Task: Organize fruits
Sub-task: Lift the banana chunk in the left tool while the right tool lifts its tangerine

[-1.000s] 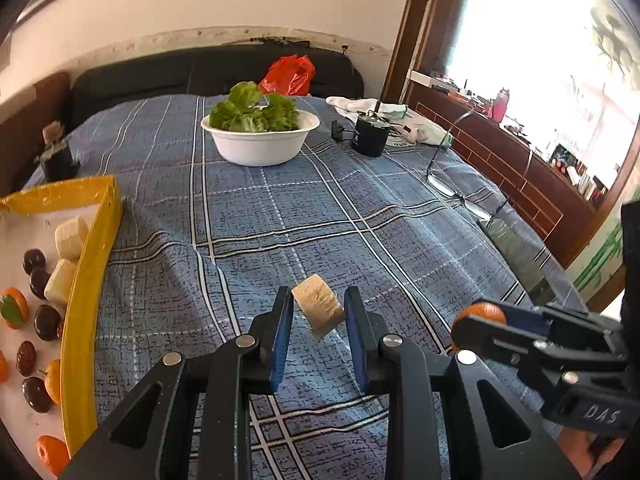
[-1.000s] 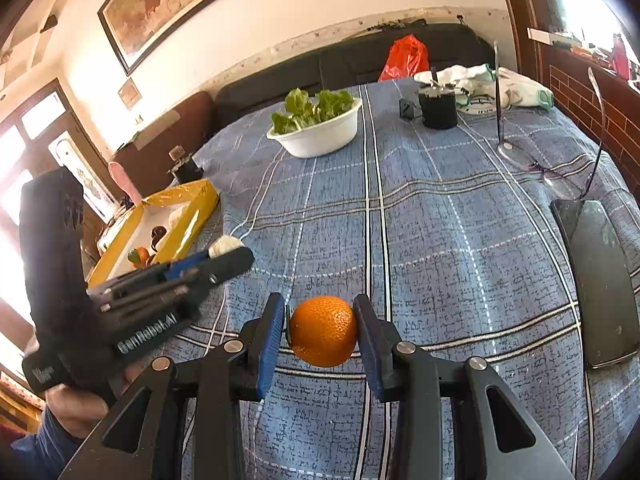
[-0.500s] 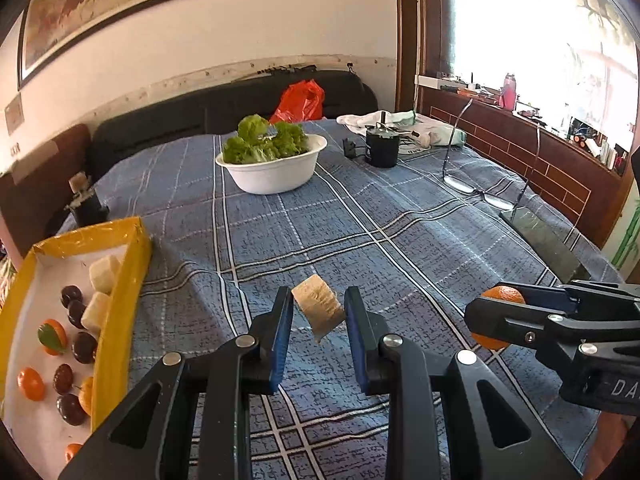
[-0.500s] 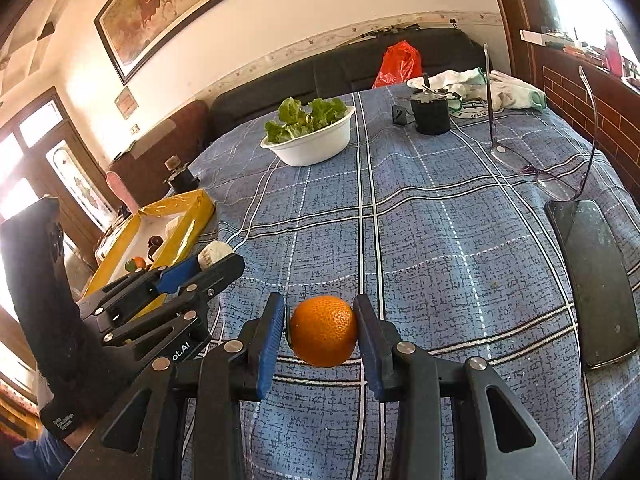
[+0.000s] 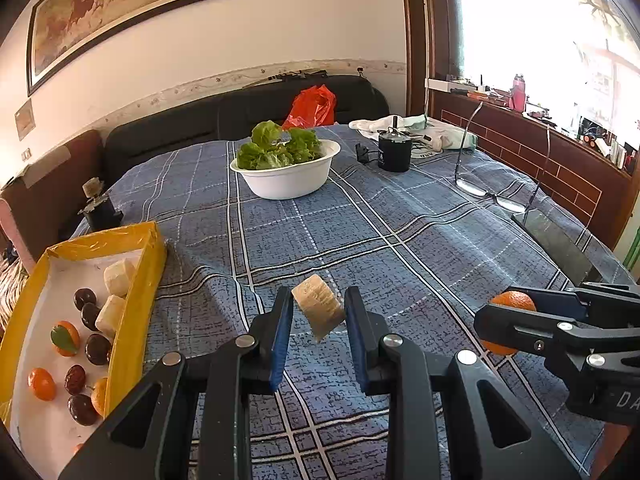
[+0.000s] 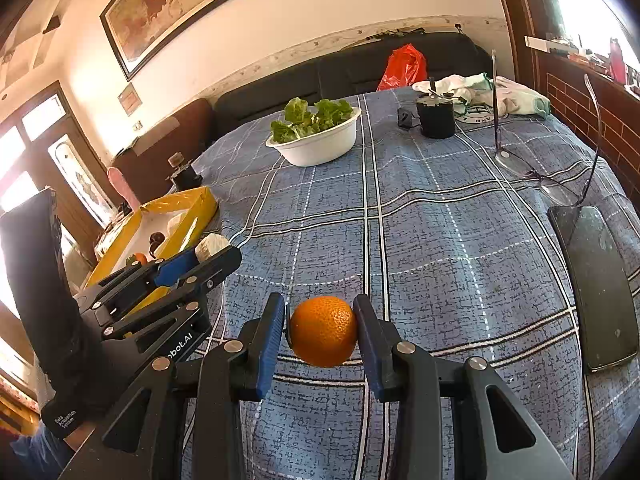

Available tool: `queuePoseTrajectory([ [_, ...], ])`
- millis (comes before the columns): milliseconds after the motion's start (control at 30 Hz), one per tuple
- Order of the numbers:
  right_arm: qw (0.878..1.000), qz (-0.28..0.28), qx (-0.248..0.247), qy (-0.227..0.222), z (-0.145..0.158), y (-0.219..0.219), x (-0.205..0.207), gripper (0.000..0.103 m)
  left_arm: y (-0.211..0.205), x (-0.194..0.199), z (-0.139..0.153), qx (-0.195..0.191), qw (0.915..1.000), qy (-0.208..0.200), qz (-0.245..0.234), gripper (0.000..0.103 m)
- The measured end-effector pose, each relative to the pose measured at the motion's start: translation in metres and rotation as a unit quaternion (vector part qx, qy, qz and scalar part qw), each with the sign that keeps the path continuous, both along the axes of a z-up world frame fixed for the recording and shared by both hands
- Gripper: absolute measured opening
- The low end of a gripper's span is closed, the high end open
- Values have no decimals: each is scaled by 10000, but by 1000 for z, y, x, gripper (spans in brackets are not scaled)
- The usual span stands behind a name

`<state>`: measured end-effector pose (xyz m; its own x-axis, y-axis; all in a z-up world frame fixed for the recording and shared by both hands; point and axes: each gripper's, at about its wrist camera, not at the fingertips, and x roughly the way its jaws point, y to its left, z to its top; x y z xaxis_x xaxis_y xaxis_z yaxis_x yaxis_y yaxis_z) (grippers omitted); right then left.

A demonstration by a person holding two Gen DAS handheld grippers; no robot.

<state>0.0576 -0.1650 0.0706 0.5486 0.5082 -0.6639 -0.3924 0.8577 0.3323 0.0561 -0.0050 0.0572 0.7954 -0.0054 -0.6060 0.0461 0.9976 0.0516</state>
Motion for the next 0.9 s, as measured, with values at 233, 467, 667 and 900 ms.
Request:
queuePoseTrajectory([
  [233, 10000, 47, -35, -66, 0, 2, -2, 39, 1, -2, 2, 22, 10000, -45, 56, 25],
  [467, 9999, 72, -35, -136, 2, 4, -5, 39, 5, -4, 4, 36, 9998, -132, 167, 25],
  [667, 9997, 107, -53, -218, 4, 6, -7, 39, 8, -5, 6, 2, 9996, -157, 238, 25],
  [900, 9994, 170, -24, -310, 7, 7, -11, 39, 15, -10, 12, -70, 9990, -286, 350, 25],
])
